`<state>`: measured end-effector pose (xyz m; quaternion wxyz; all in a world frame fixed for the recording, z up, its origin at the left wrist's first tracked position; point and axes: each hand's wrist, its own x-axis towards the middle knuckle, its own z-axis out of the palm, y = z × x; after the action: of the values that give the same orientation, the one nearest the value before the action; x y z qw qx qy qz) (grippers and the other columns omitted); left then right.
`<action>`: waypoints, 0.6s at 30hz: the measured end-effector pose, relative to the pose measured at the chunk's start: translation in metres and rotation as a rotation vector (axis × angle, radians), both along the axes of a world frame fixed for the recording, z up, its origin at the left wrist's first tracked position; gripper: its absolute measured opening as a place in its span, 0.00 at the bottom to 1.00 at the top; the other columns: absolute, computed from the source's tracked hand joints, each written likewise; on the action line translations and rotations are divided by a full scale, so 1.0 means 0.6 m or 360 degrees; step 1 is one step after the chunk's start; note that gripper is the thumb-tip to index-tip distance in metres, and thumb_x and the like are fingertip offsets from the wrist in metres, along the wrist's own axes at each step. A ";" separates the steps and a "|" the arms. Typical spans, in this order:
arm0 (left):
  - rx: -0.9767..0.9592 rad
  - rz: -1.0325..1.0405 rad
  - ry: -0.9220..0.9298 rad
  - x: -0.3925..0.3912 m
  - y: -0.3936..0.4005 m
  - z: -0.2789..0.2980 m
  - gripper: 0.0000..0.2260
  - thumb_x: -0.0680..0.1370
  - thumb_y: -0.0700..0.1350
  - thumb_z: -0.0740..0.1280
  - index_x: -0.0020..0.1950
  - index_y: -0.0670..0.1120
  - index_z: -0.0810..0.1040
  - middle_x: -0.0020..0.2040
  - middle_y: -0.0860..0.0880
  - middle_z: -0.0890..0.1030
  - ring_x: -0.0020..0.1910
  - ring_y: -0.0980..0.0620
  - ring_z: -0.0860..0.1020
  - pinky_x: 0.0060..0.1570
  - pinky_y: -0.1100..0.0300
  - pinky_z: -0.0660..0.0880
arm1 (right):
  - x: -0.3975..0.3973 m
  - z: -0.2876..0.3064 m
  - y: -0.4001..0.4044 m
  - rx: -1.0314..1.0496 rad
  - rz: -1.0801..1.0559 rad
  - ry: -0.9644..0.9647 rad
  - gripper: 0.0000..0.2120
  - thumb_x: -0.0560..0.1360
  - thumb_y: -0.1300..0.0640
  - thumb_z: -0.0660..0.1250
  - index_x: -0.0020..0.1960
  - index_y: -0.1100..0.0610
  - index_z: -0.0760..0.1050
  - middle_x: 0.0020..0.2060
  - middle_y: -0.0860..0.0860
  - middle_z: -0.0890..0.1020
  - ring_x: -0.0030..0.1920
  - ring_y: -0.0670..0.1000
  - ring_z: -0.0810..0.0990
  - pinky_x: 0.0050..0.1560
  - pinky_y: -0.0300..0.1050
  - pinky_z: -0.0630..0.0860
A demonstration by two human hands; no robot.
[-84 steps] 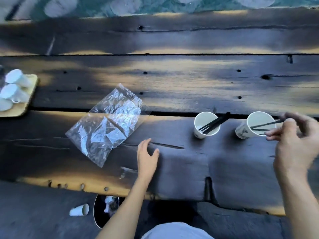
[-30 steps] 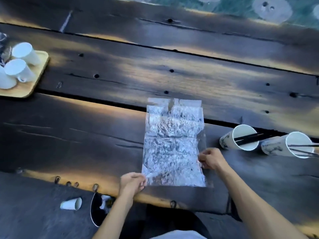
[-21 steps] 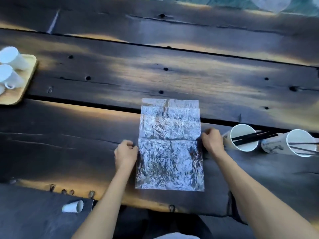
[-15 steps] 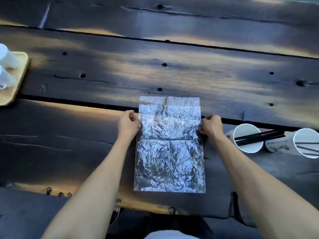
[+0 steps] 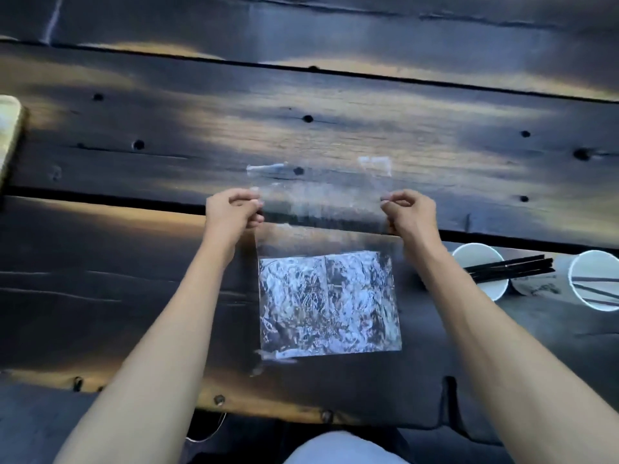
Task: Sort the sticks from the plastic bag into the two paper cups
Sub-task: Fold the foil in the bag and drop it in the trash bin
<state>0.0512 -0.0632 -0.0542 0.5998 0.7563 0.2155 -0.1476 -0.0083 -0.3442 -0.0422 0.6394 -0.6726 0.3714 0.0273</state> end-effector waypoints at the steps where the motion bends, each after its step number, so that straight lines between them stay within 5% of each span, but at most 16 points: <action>1: -0.0011 -0.0001 -0.0053 -0.008 0.010 0.011 0.07 0.77 0.32 0.67 0.44 0.42 0.80 0.39 0.42 0.82 0.27 0.56 0.80 0.30 0.67 0.78 | -0.008 0.012 -0.001 -0.0013 0.0011 -0.0063 0.11 0.75 0.70 0.66 0.39 0.56 0.76 0.30 0.53 0.75 0.21 0.42 0.68 0.24 0.36 0.64; 6: -0.0022 -0.0012 -0.0226 -0.080 0.050 0.056 0.09 0.74 0.31 0.71 0.42 0.45 0.84 0.33 0.52 0.84 0.32 0.57 0.79 0.36 0.66 0.78 | -0.070 0.054 -0.001 0.0010 0.0081 -0.0221 0.08 0.76 0.67 0.66 0.43 0.57 0.81 0.30 0.50 0.78 0.22 0.45 0.71 0.26 0.37 0.69; 11: -0.0040 -0.0024 -0.0142 -0.176 0.073 0.055 0.08 0.76 0.32 0.69 0.47 0.42 0.85 0.38 0.45 0.83 0.32 0.54 0.80 0.37 0.64 0.79 | -0.145 0.046 0.004 0.0262 0.0070 -0.0174 0.12 0.79 0.68 0.59 0.44 0.59 0.78 0.33 0.54 0.82 0.28 0.49 0.80 0.33 0.38 0.78; 18: -0.0308 0.0164 0.0144 -0.277 0.083 0.026 0.13 0.79 0.29 0.59 0.45 0.37 0.82 0.39 0.39 0.82 0.34 0.48 0.80 0.35 0.62 0.80 | -0.229 0.004 0.012 0.0536 0.0070 0.0066 0.11 0.82 0.58 0.57 0.51 0.59 0.78 0.44 0.60 0.84 0.33 0.54 0.84 0.35 0.44 0.78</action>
<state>-0.1149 -0.0135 -0.0388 0.6665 0.6754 0.2656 -0.1705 -0.1460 -0.3371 -0.0397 0.7346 -0.5632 0.3599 0.1170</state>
